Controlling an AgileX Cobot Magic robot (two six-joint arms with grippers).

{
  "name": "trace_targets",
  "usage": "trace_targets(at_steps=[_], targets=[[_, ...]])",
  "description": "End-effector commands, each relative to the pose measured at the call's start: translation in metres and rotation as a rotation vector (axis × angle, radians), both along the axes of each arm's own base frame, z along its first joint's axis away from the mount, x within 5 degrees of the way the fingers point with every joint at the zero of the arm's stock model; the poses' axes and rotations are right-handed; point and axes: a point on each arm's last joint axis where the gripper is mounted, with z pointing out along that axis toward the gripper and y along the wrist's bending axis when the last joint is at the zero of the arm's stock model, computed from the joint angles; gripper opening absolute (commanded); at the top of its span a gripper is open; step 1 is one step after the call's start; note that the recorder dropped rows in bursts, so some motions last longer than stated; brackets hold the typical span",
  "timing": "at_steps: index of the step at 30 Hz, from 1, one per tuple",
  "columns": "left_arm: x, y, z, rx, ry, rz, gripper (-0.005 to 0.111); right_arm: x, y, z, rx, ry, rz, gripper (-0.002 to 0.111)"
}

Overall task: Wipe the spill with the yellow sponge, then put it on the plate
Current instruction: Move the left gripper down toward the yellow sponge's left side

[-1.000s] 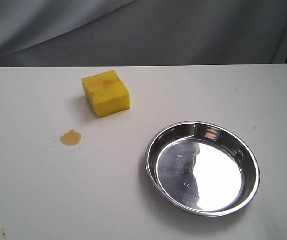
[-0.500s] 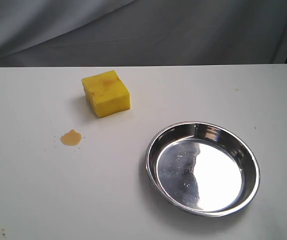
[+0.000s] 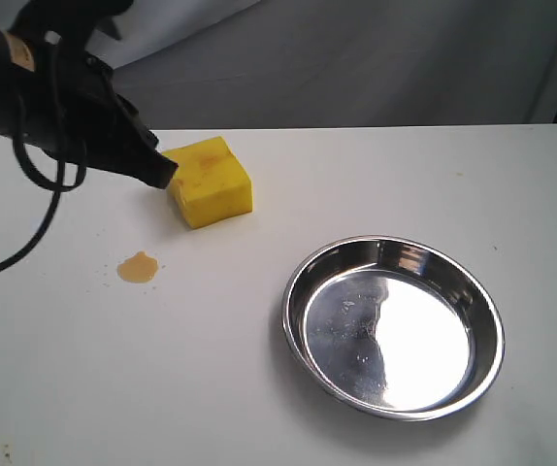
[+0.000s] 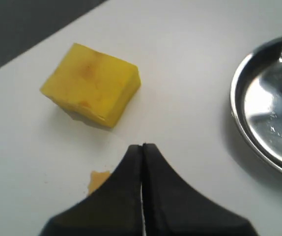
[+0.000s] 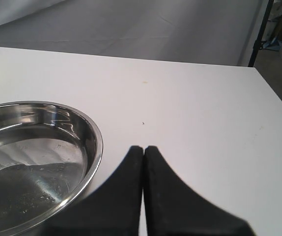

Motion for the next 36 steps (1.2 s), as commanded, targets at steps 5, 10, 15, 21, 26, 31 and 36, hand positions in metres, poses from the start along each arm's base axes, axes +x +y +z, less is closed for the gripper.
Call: trace_targets(at_steps=[5, 10, 15, 21, 26, 31, 36], targets=[[0.025, -0.022, -0.045, 0.02, 0.164, -0.021, 0.0, 0.0, 0.0, -0.001, 0.001, -0.004, 0.002, 0.0], [0.029, -0.023, -0.059, 0.071, 0.192, -0.029, 0.0, 0.0, 0.0, -0.001, 0.001, -0.004, 0.002, 0.0], [0.03, -0.022, -0.06, 0.093, 0.184, -0.036, 0.0, 0.0, 0.0, -0.001, 0.001, -0.004, 0.002, 0.0], [0.031, -0.018, -0.06, 0.156, 0.156, -0.056, 0.0, 0.0, 0.0, -0.001, 0.001, -0.004, 0.002, 0.0], [0.035, -0.012, -0.06, 0.256, 0.106, -0.087, 0.0, 0.0, 0.0, -0.001, 0.001, -0.004, 0.002, 0.0], [0.037, -0.01, -0.059, 0.299, 0.069, -0.102, 0.0, 0.0, 0.0, -0.001, 0.001, -0.004, 0.002, 0.0], [0.038, -0.01, -0.06, 0.259, 0.087, -0.038, 0.0, 0.0, 0.0, -0.001, 0.001, -0.004, 0.002, 0.0]])
